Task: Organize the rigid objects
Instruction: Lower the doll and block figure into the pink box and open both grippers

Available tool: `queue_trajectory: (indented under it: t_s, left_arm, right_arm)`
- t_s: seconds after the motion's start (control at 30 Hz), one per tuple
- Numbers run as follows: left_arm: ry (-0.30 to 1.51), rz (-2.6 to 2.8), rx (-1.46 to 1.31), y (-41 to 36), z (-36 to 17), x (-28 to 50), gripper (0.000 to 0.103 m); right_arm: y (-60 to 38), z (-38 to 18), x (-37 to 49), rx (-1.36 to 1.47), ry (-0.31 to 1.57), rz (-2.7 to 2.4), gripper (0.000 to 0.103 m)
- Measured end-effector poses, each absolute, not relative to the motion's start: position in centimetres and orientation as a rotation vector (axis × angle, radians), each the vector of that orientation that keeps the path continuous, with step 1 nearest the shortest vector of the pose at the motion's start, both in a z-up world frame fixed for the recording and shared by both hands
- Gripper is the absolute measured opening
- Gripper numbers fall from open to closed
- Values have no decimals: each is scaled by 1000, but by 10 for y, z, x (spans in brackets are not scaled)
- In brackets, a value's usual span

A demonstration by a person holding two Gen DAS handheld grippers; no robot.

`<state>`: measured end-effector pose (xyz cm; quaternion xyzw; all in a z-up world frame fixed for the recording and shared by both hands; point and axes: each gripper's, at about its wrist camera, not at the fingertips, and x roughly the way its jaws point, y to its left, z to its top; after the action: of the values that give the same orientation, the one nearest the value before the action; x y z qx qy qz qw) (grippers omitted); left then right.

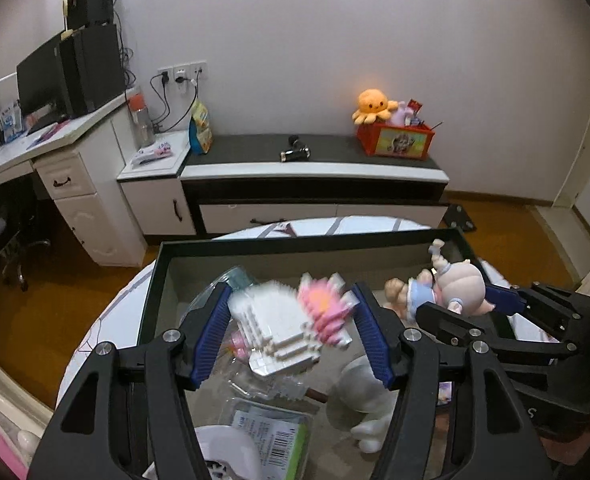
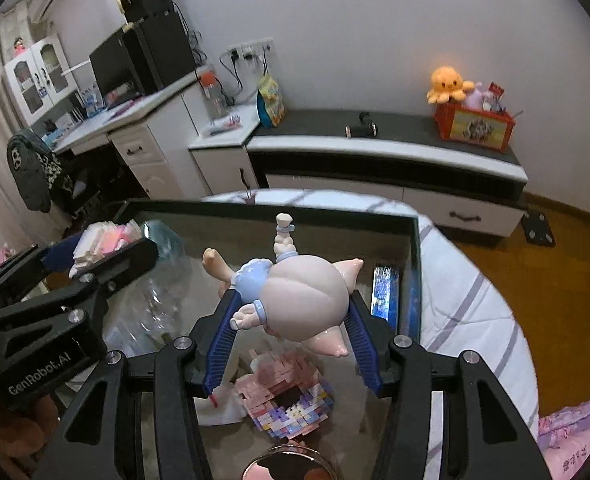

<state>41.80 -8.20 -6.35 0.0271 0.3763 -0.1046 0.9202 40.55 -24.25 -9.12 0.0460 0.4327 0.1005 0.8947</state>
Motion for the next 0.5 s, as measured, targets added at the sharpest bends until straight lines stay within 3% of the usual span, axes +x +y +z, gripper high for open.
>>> queue_trajectory:
  t_s: [0.07,0.13,0.2,0.27,0.3,0.5]
  left_arm:
    - [773,-205,55,-80,-65,416,85]
    - [753,-194,36,-73,-61,412,91]
    - [727,-203,1,-65,-56,400,98]
    - [688,-196,-9,-59,-48,388,102]
    - [669,-194,-8,-57,-44,381,103]
    - [605,-171,0,-44,-25,340,103]
  right_arm:
    - [-245,-93,405,108,903,200,56]
    - [-246,-94,404,117,914,194,66]
    - [-247,-90,400,129,910,198,85]
    - [-248,-83,392,137,889,201,89]
    - [-247,-80,391,134,885,197,100]
    - [-237,-56,362,105,827,165,103]
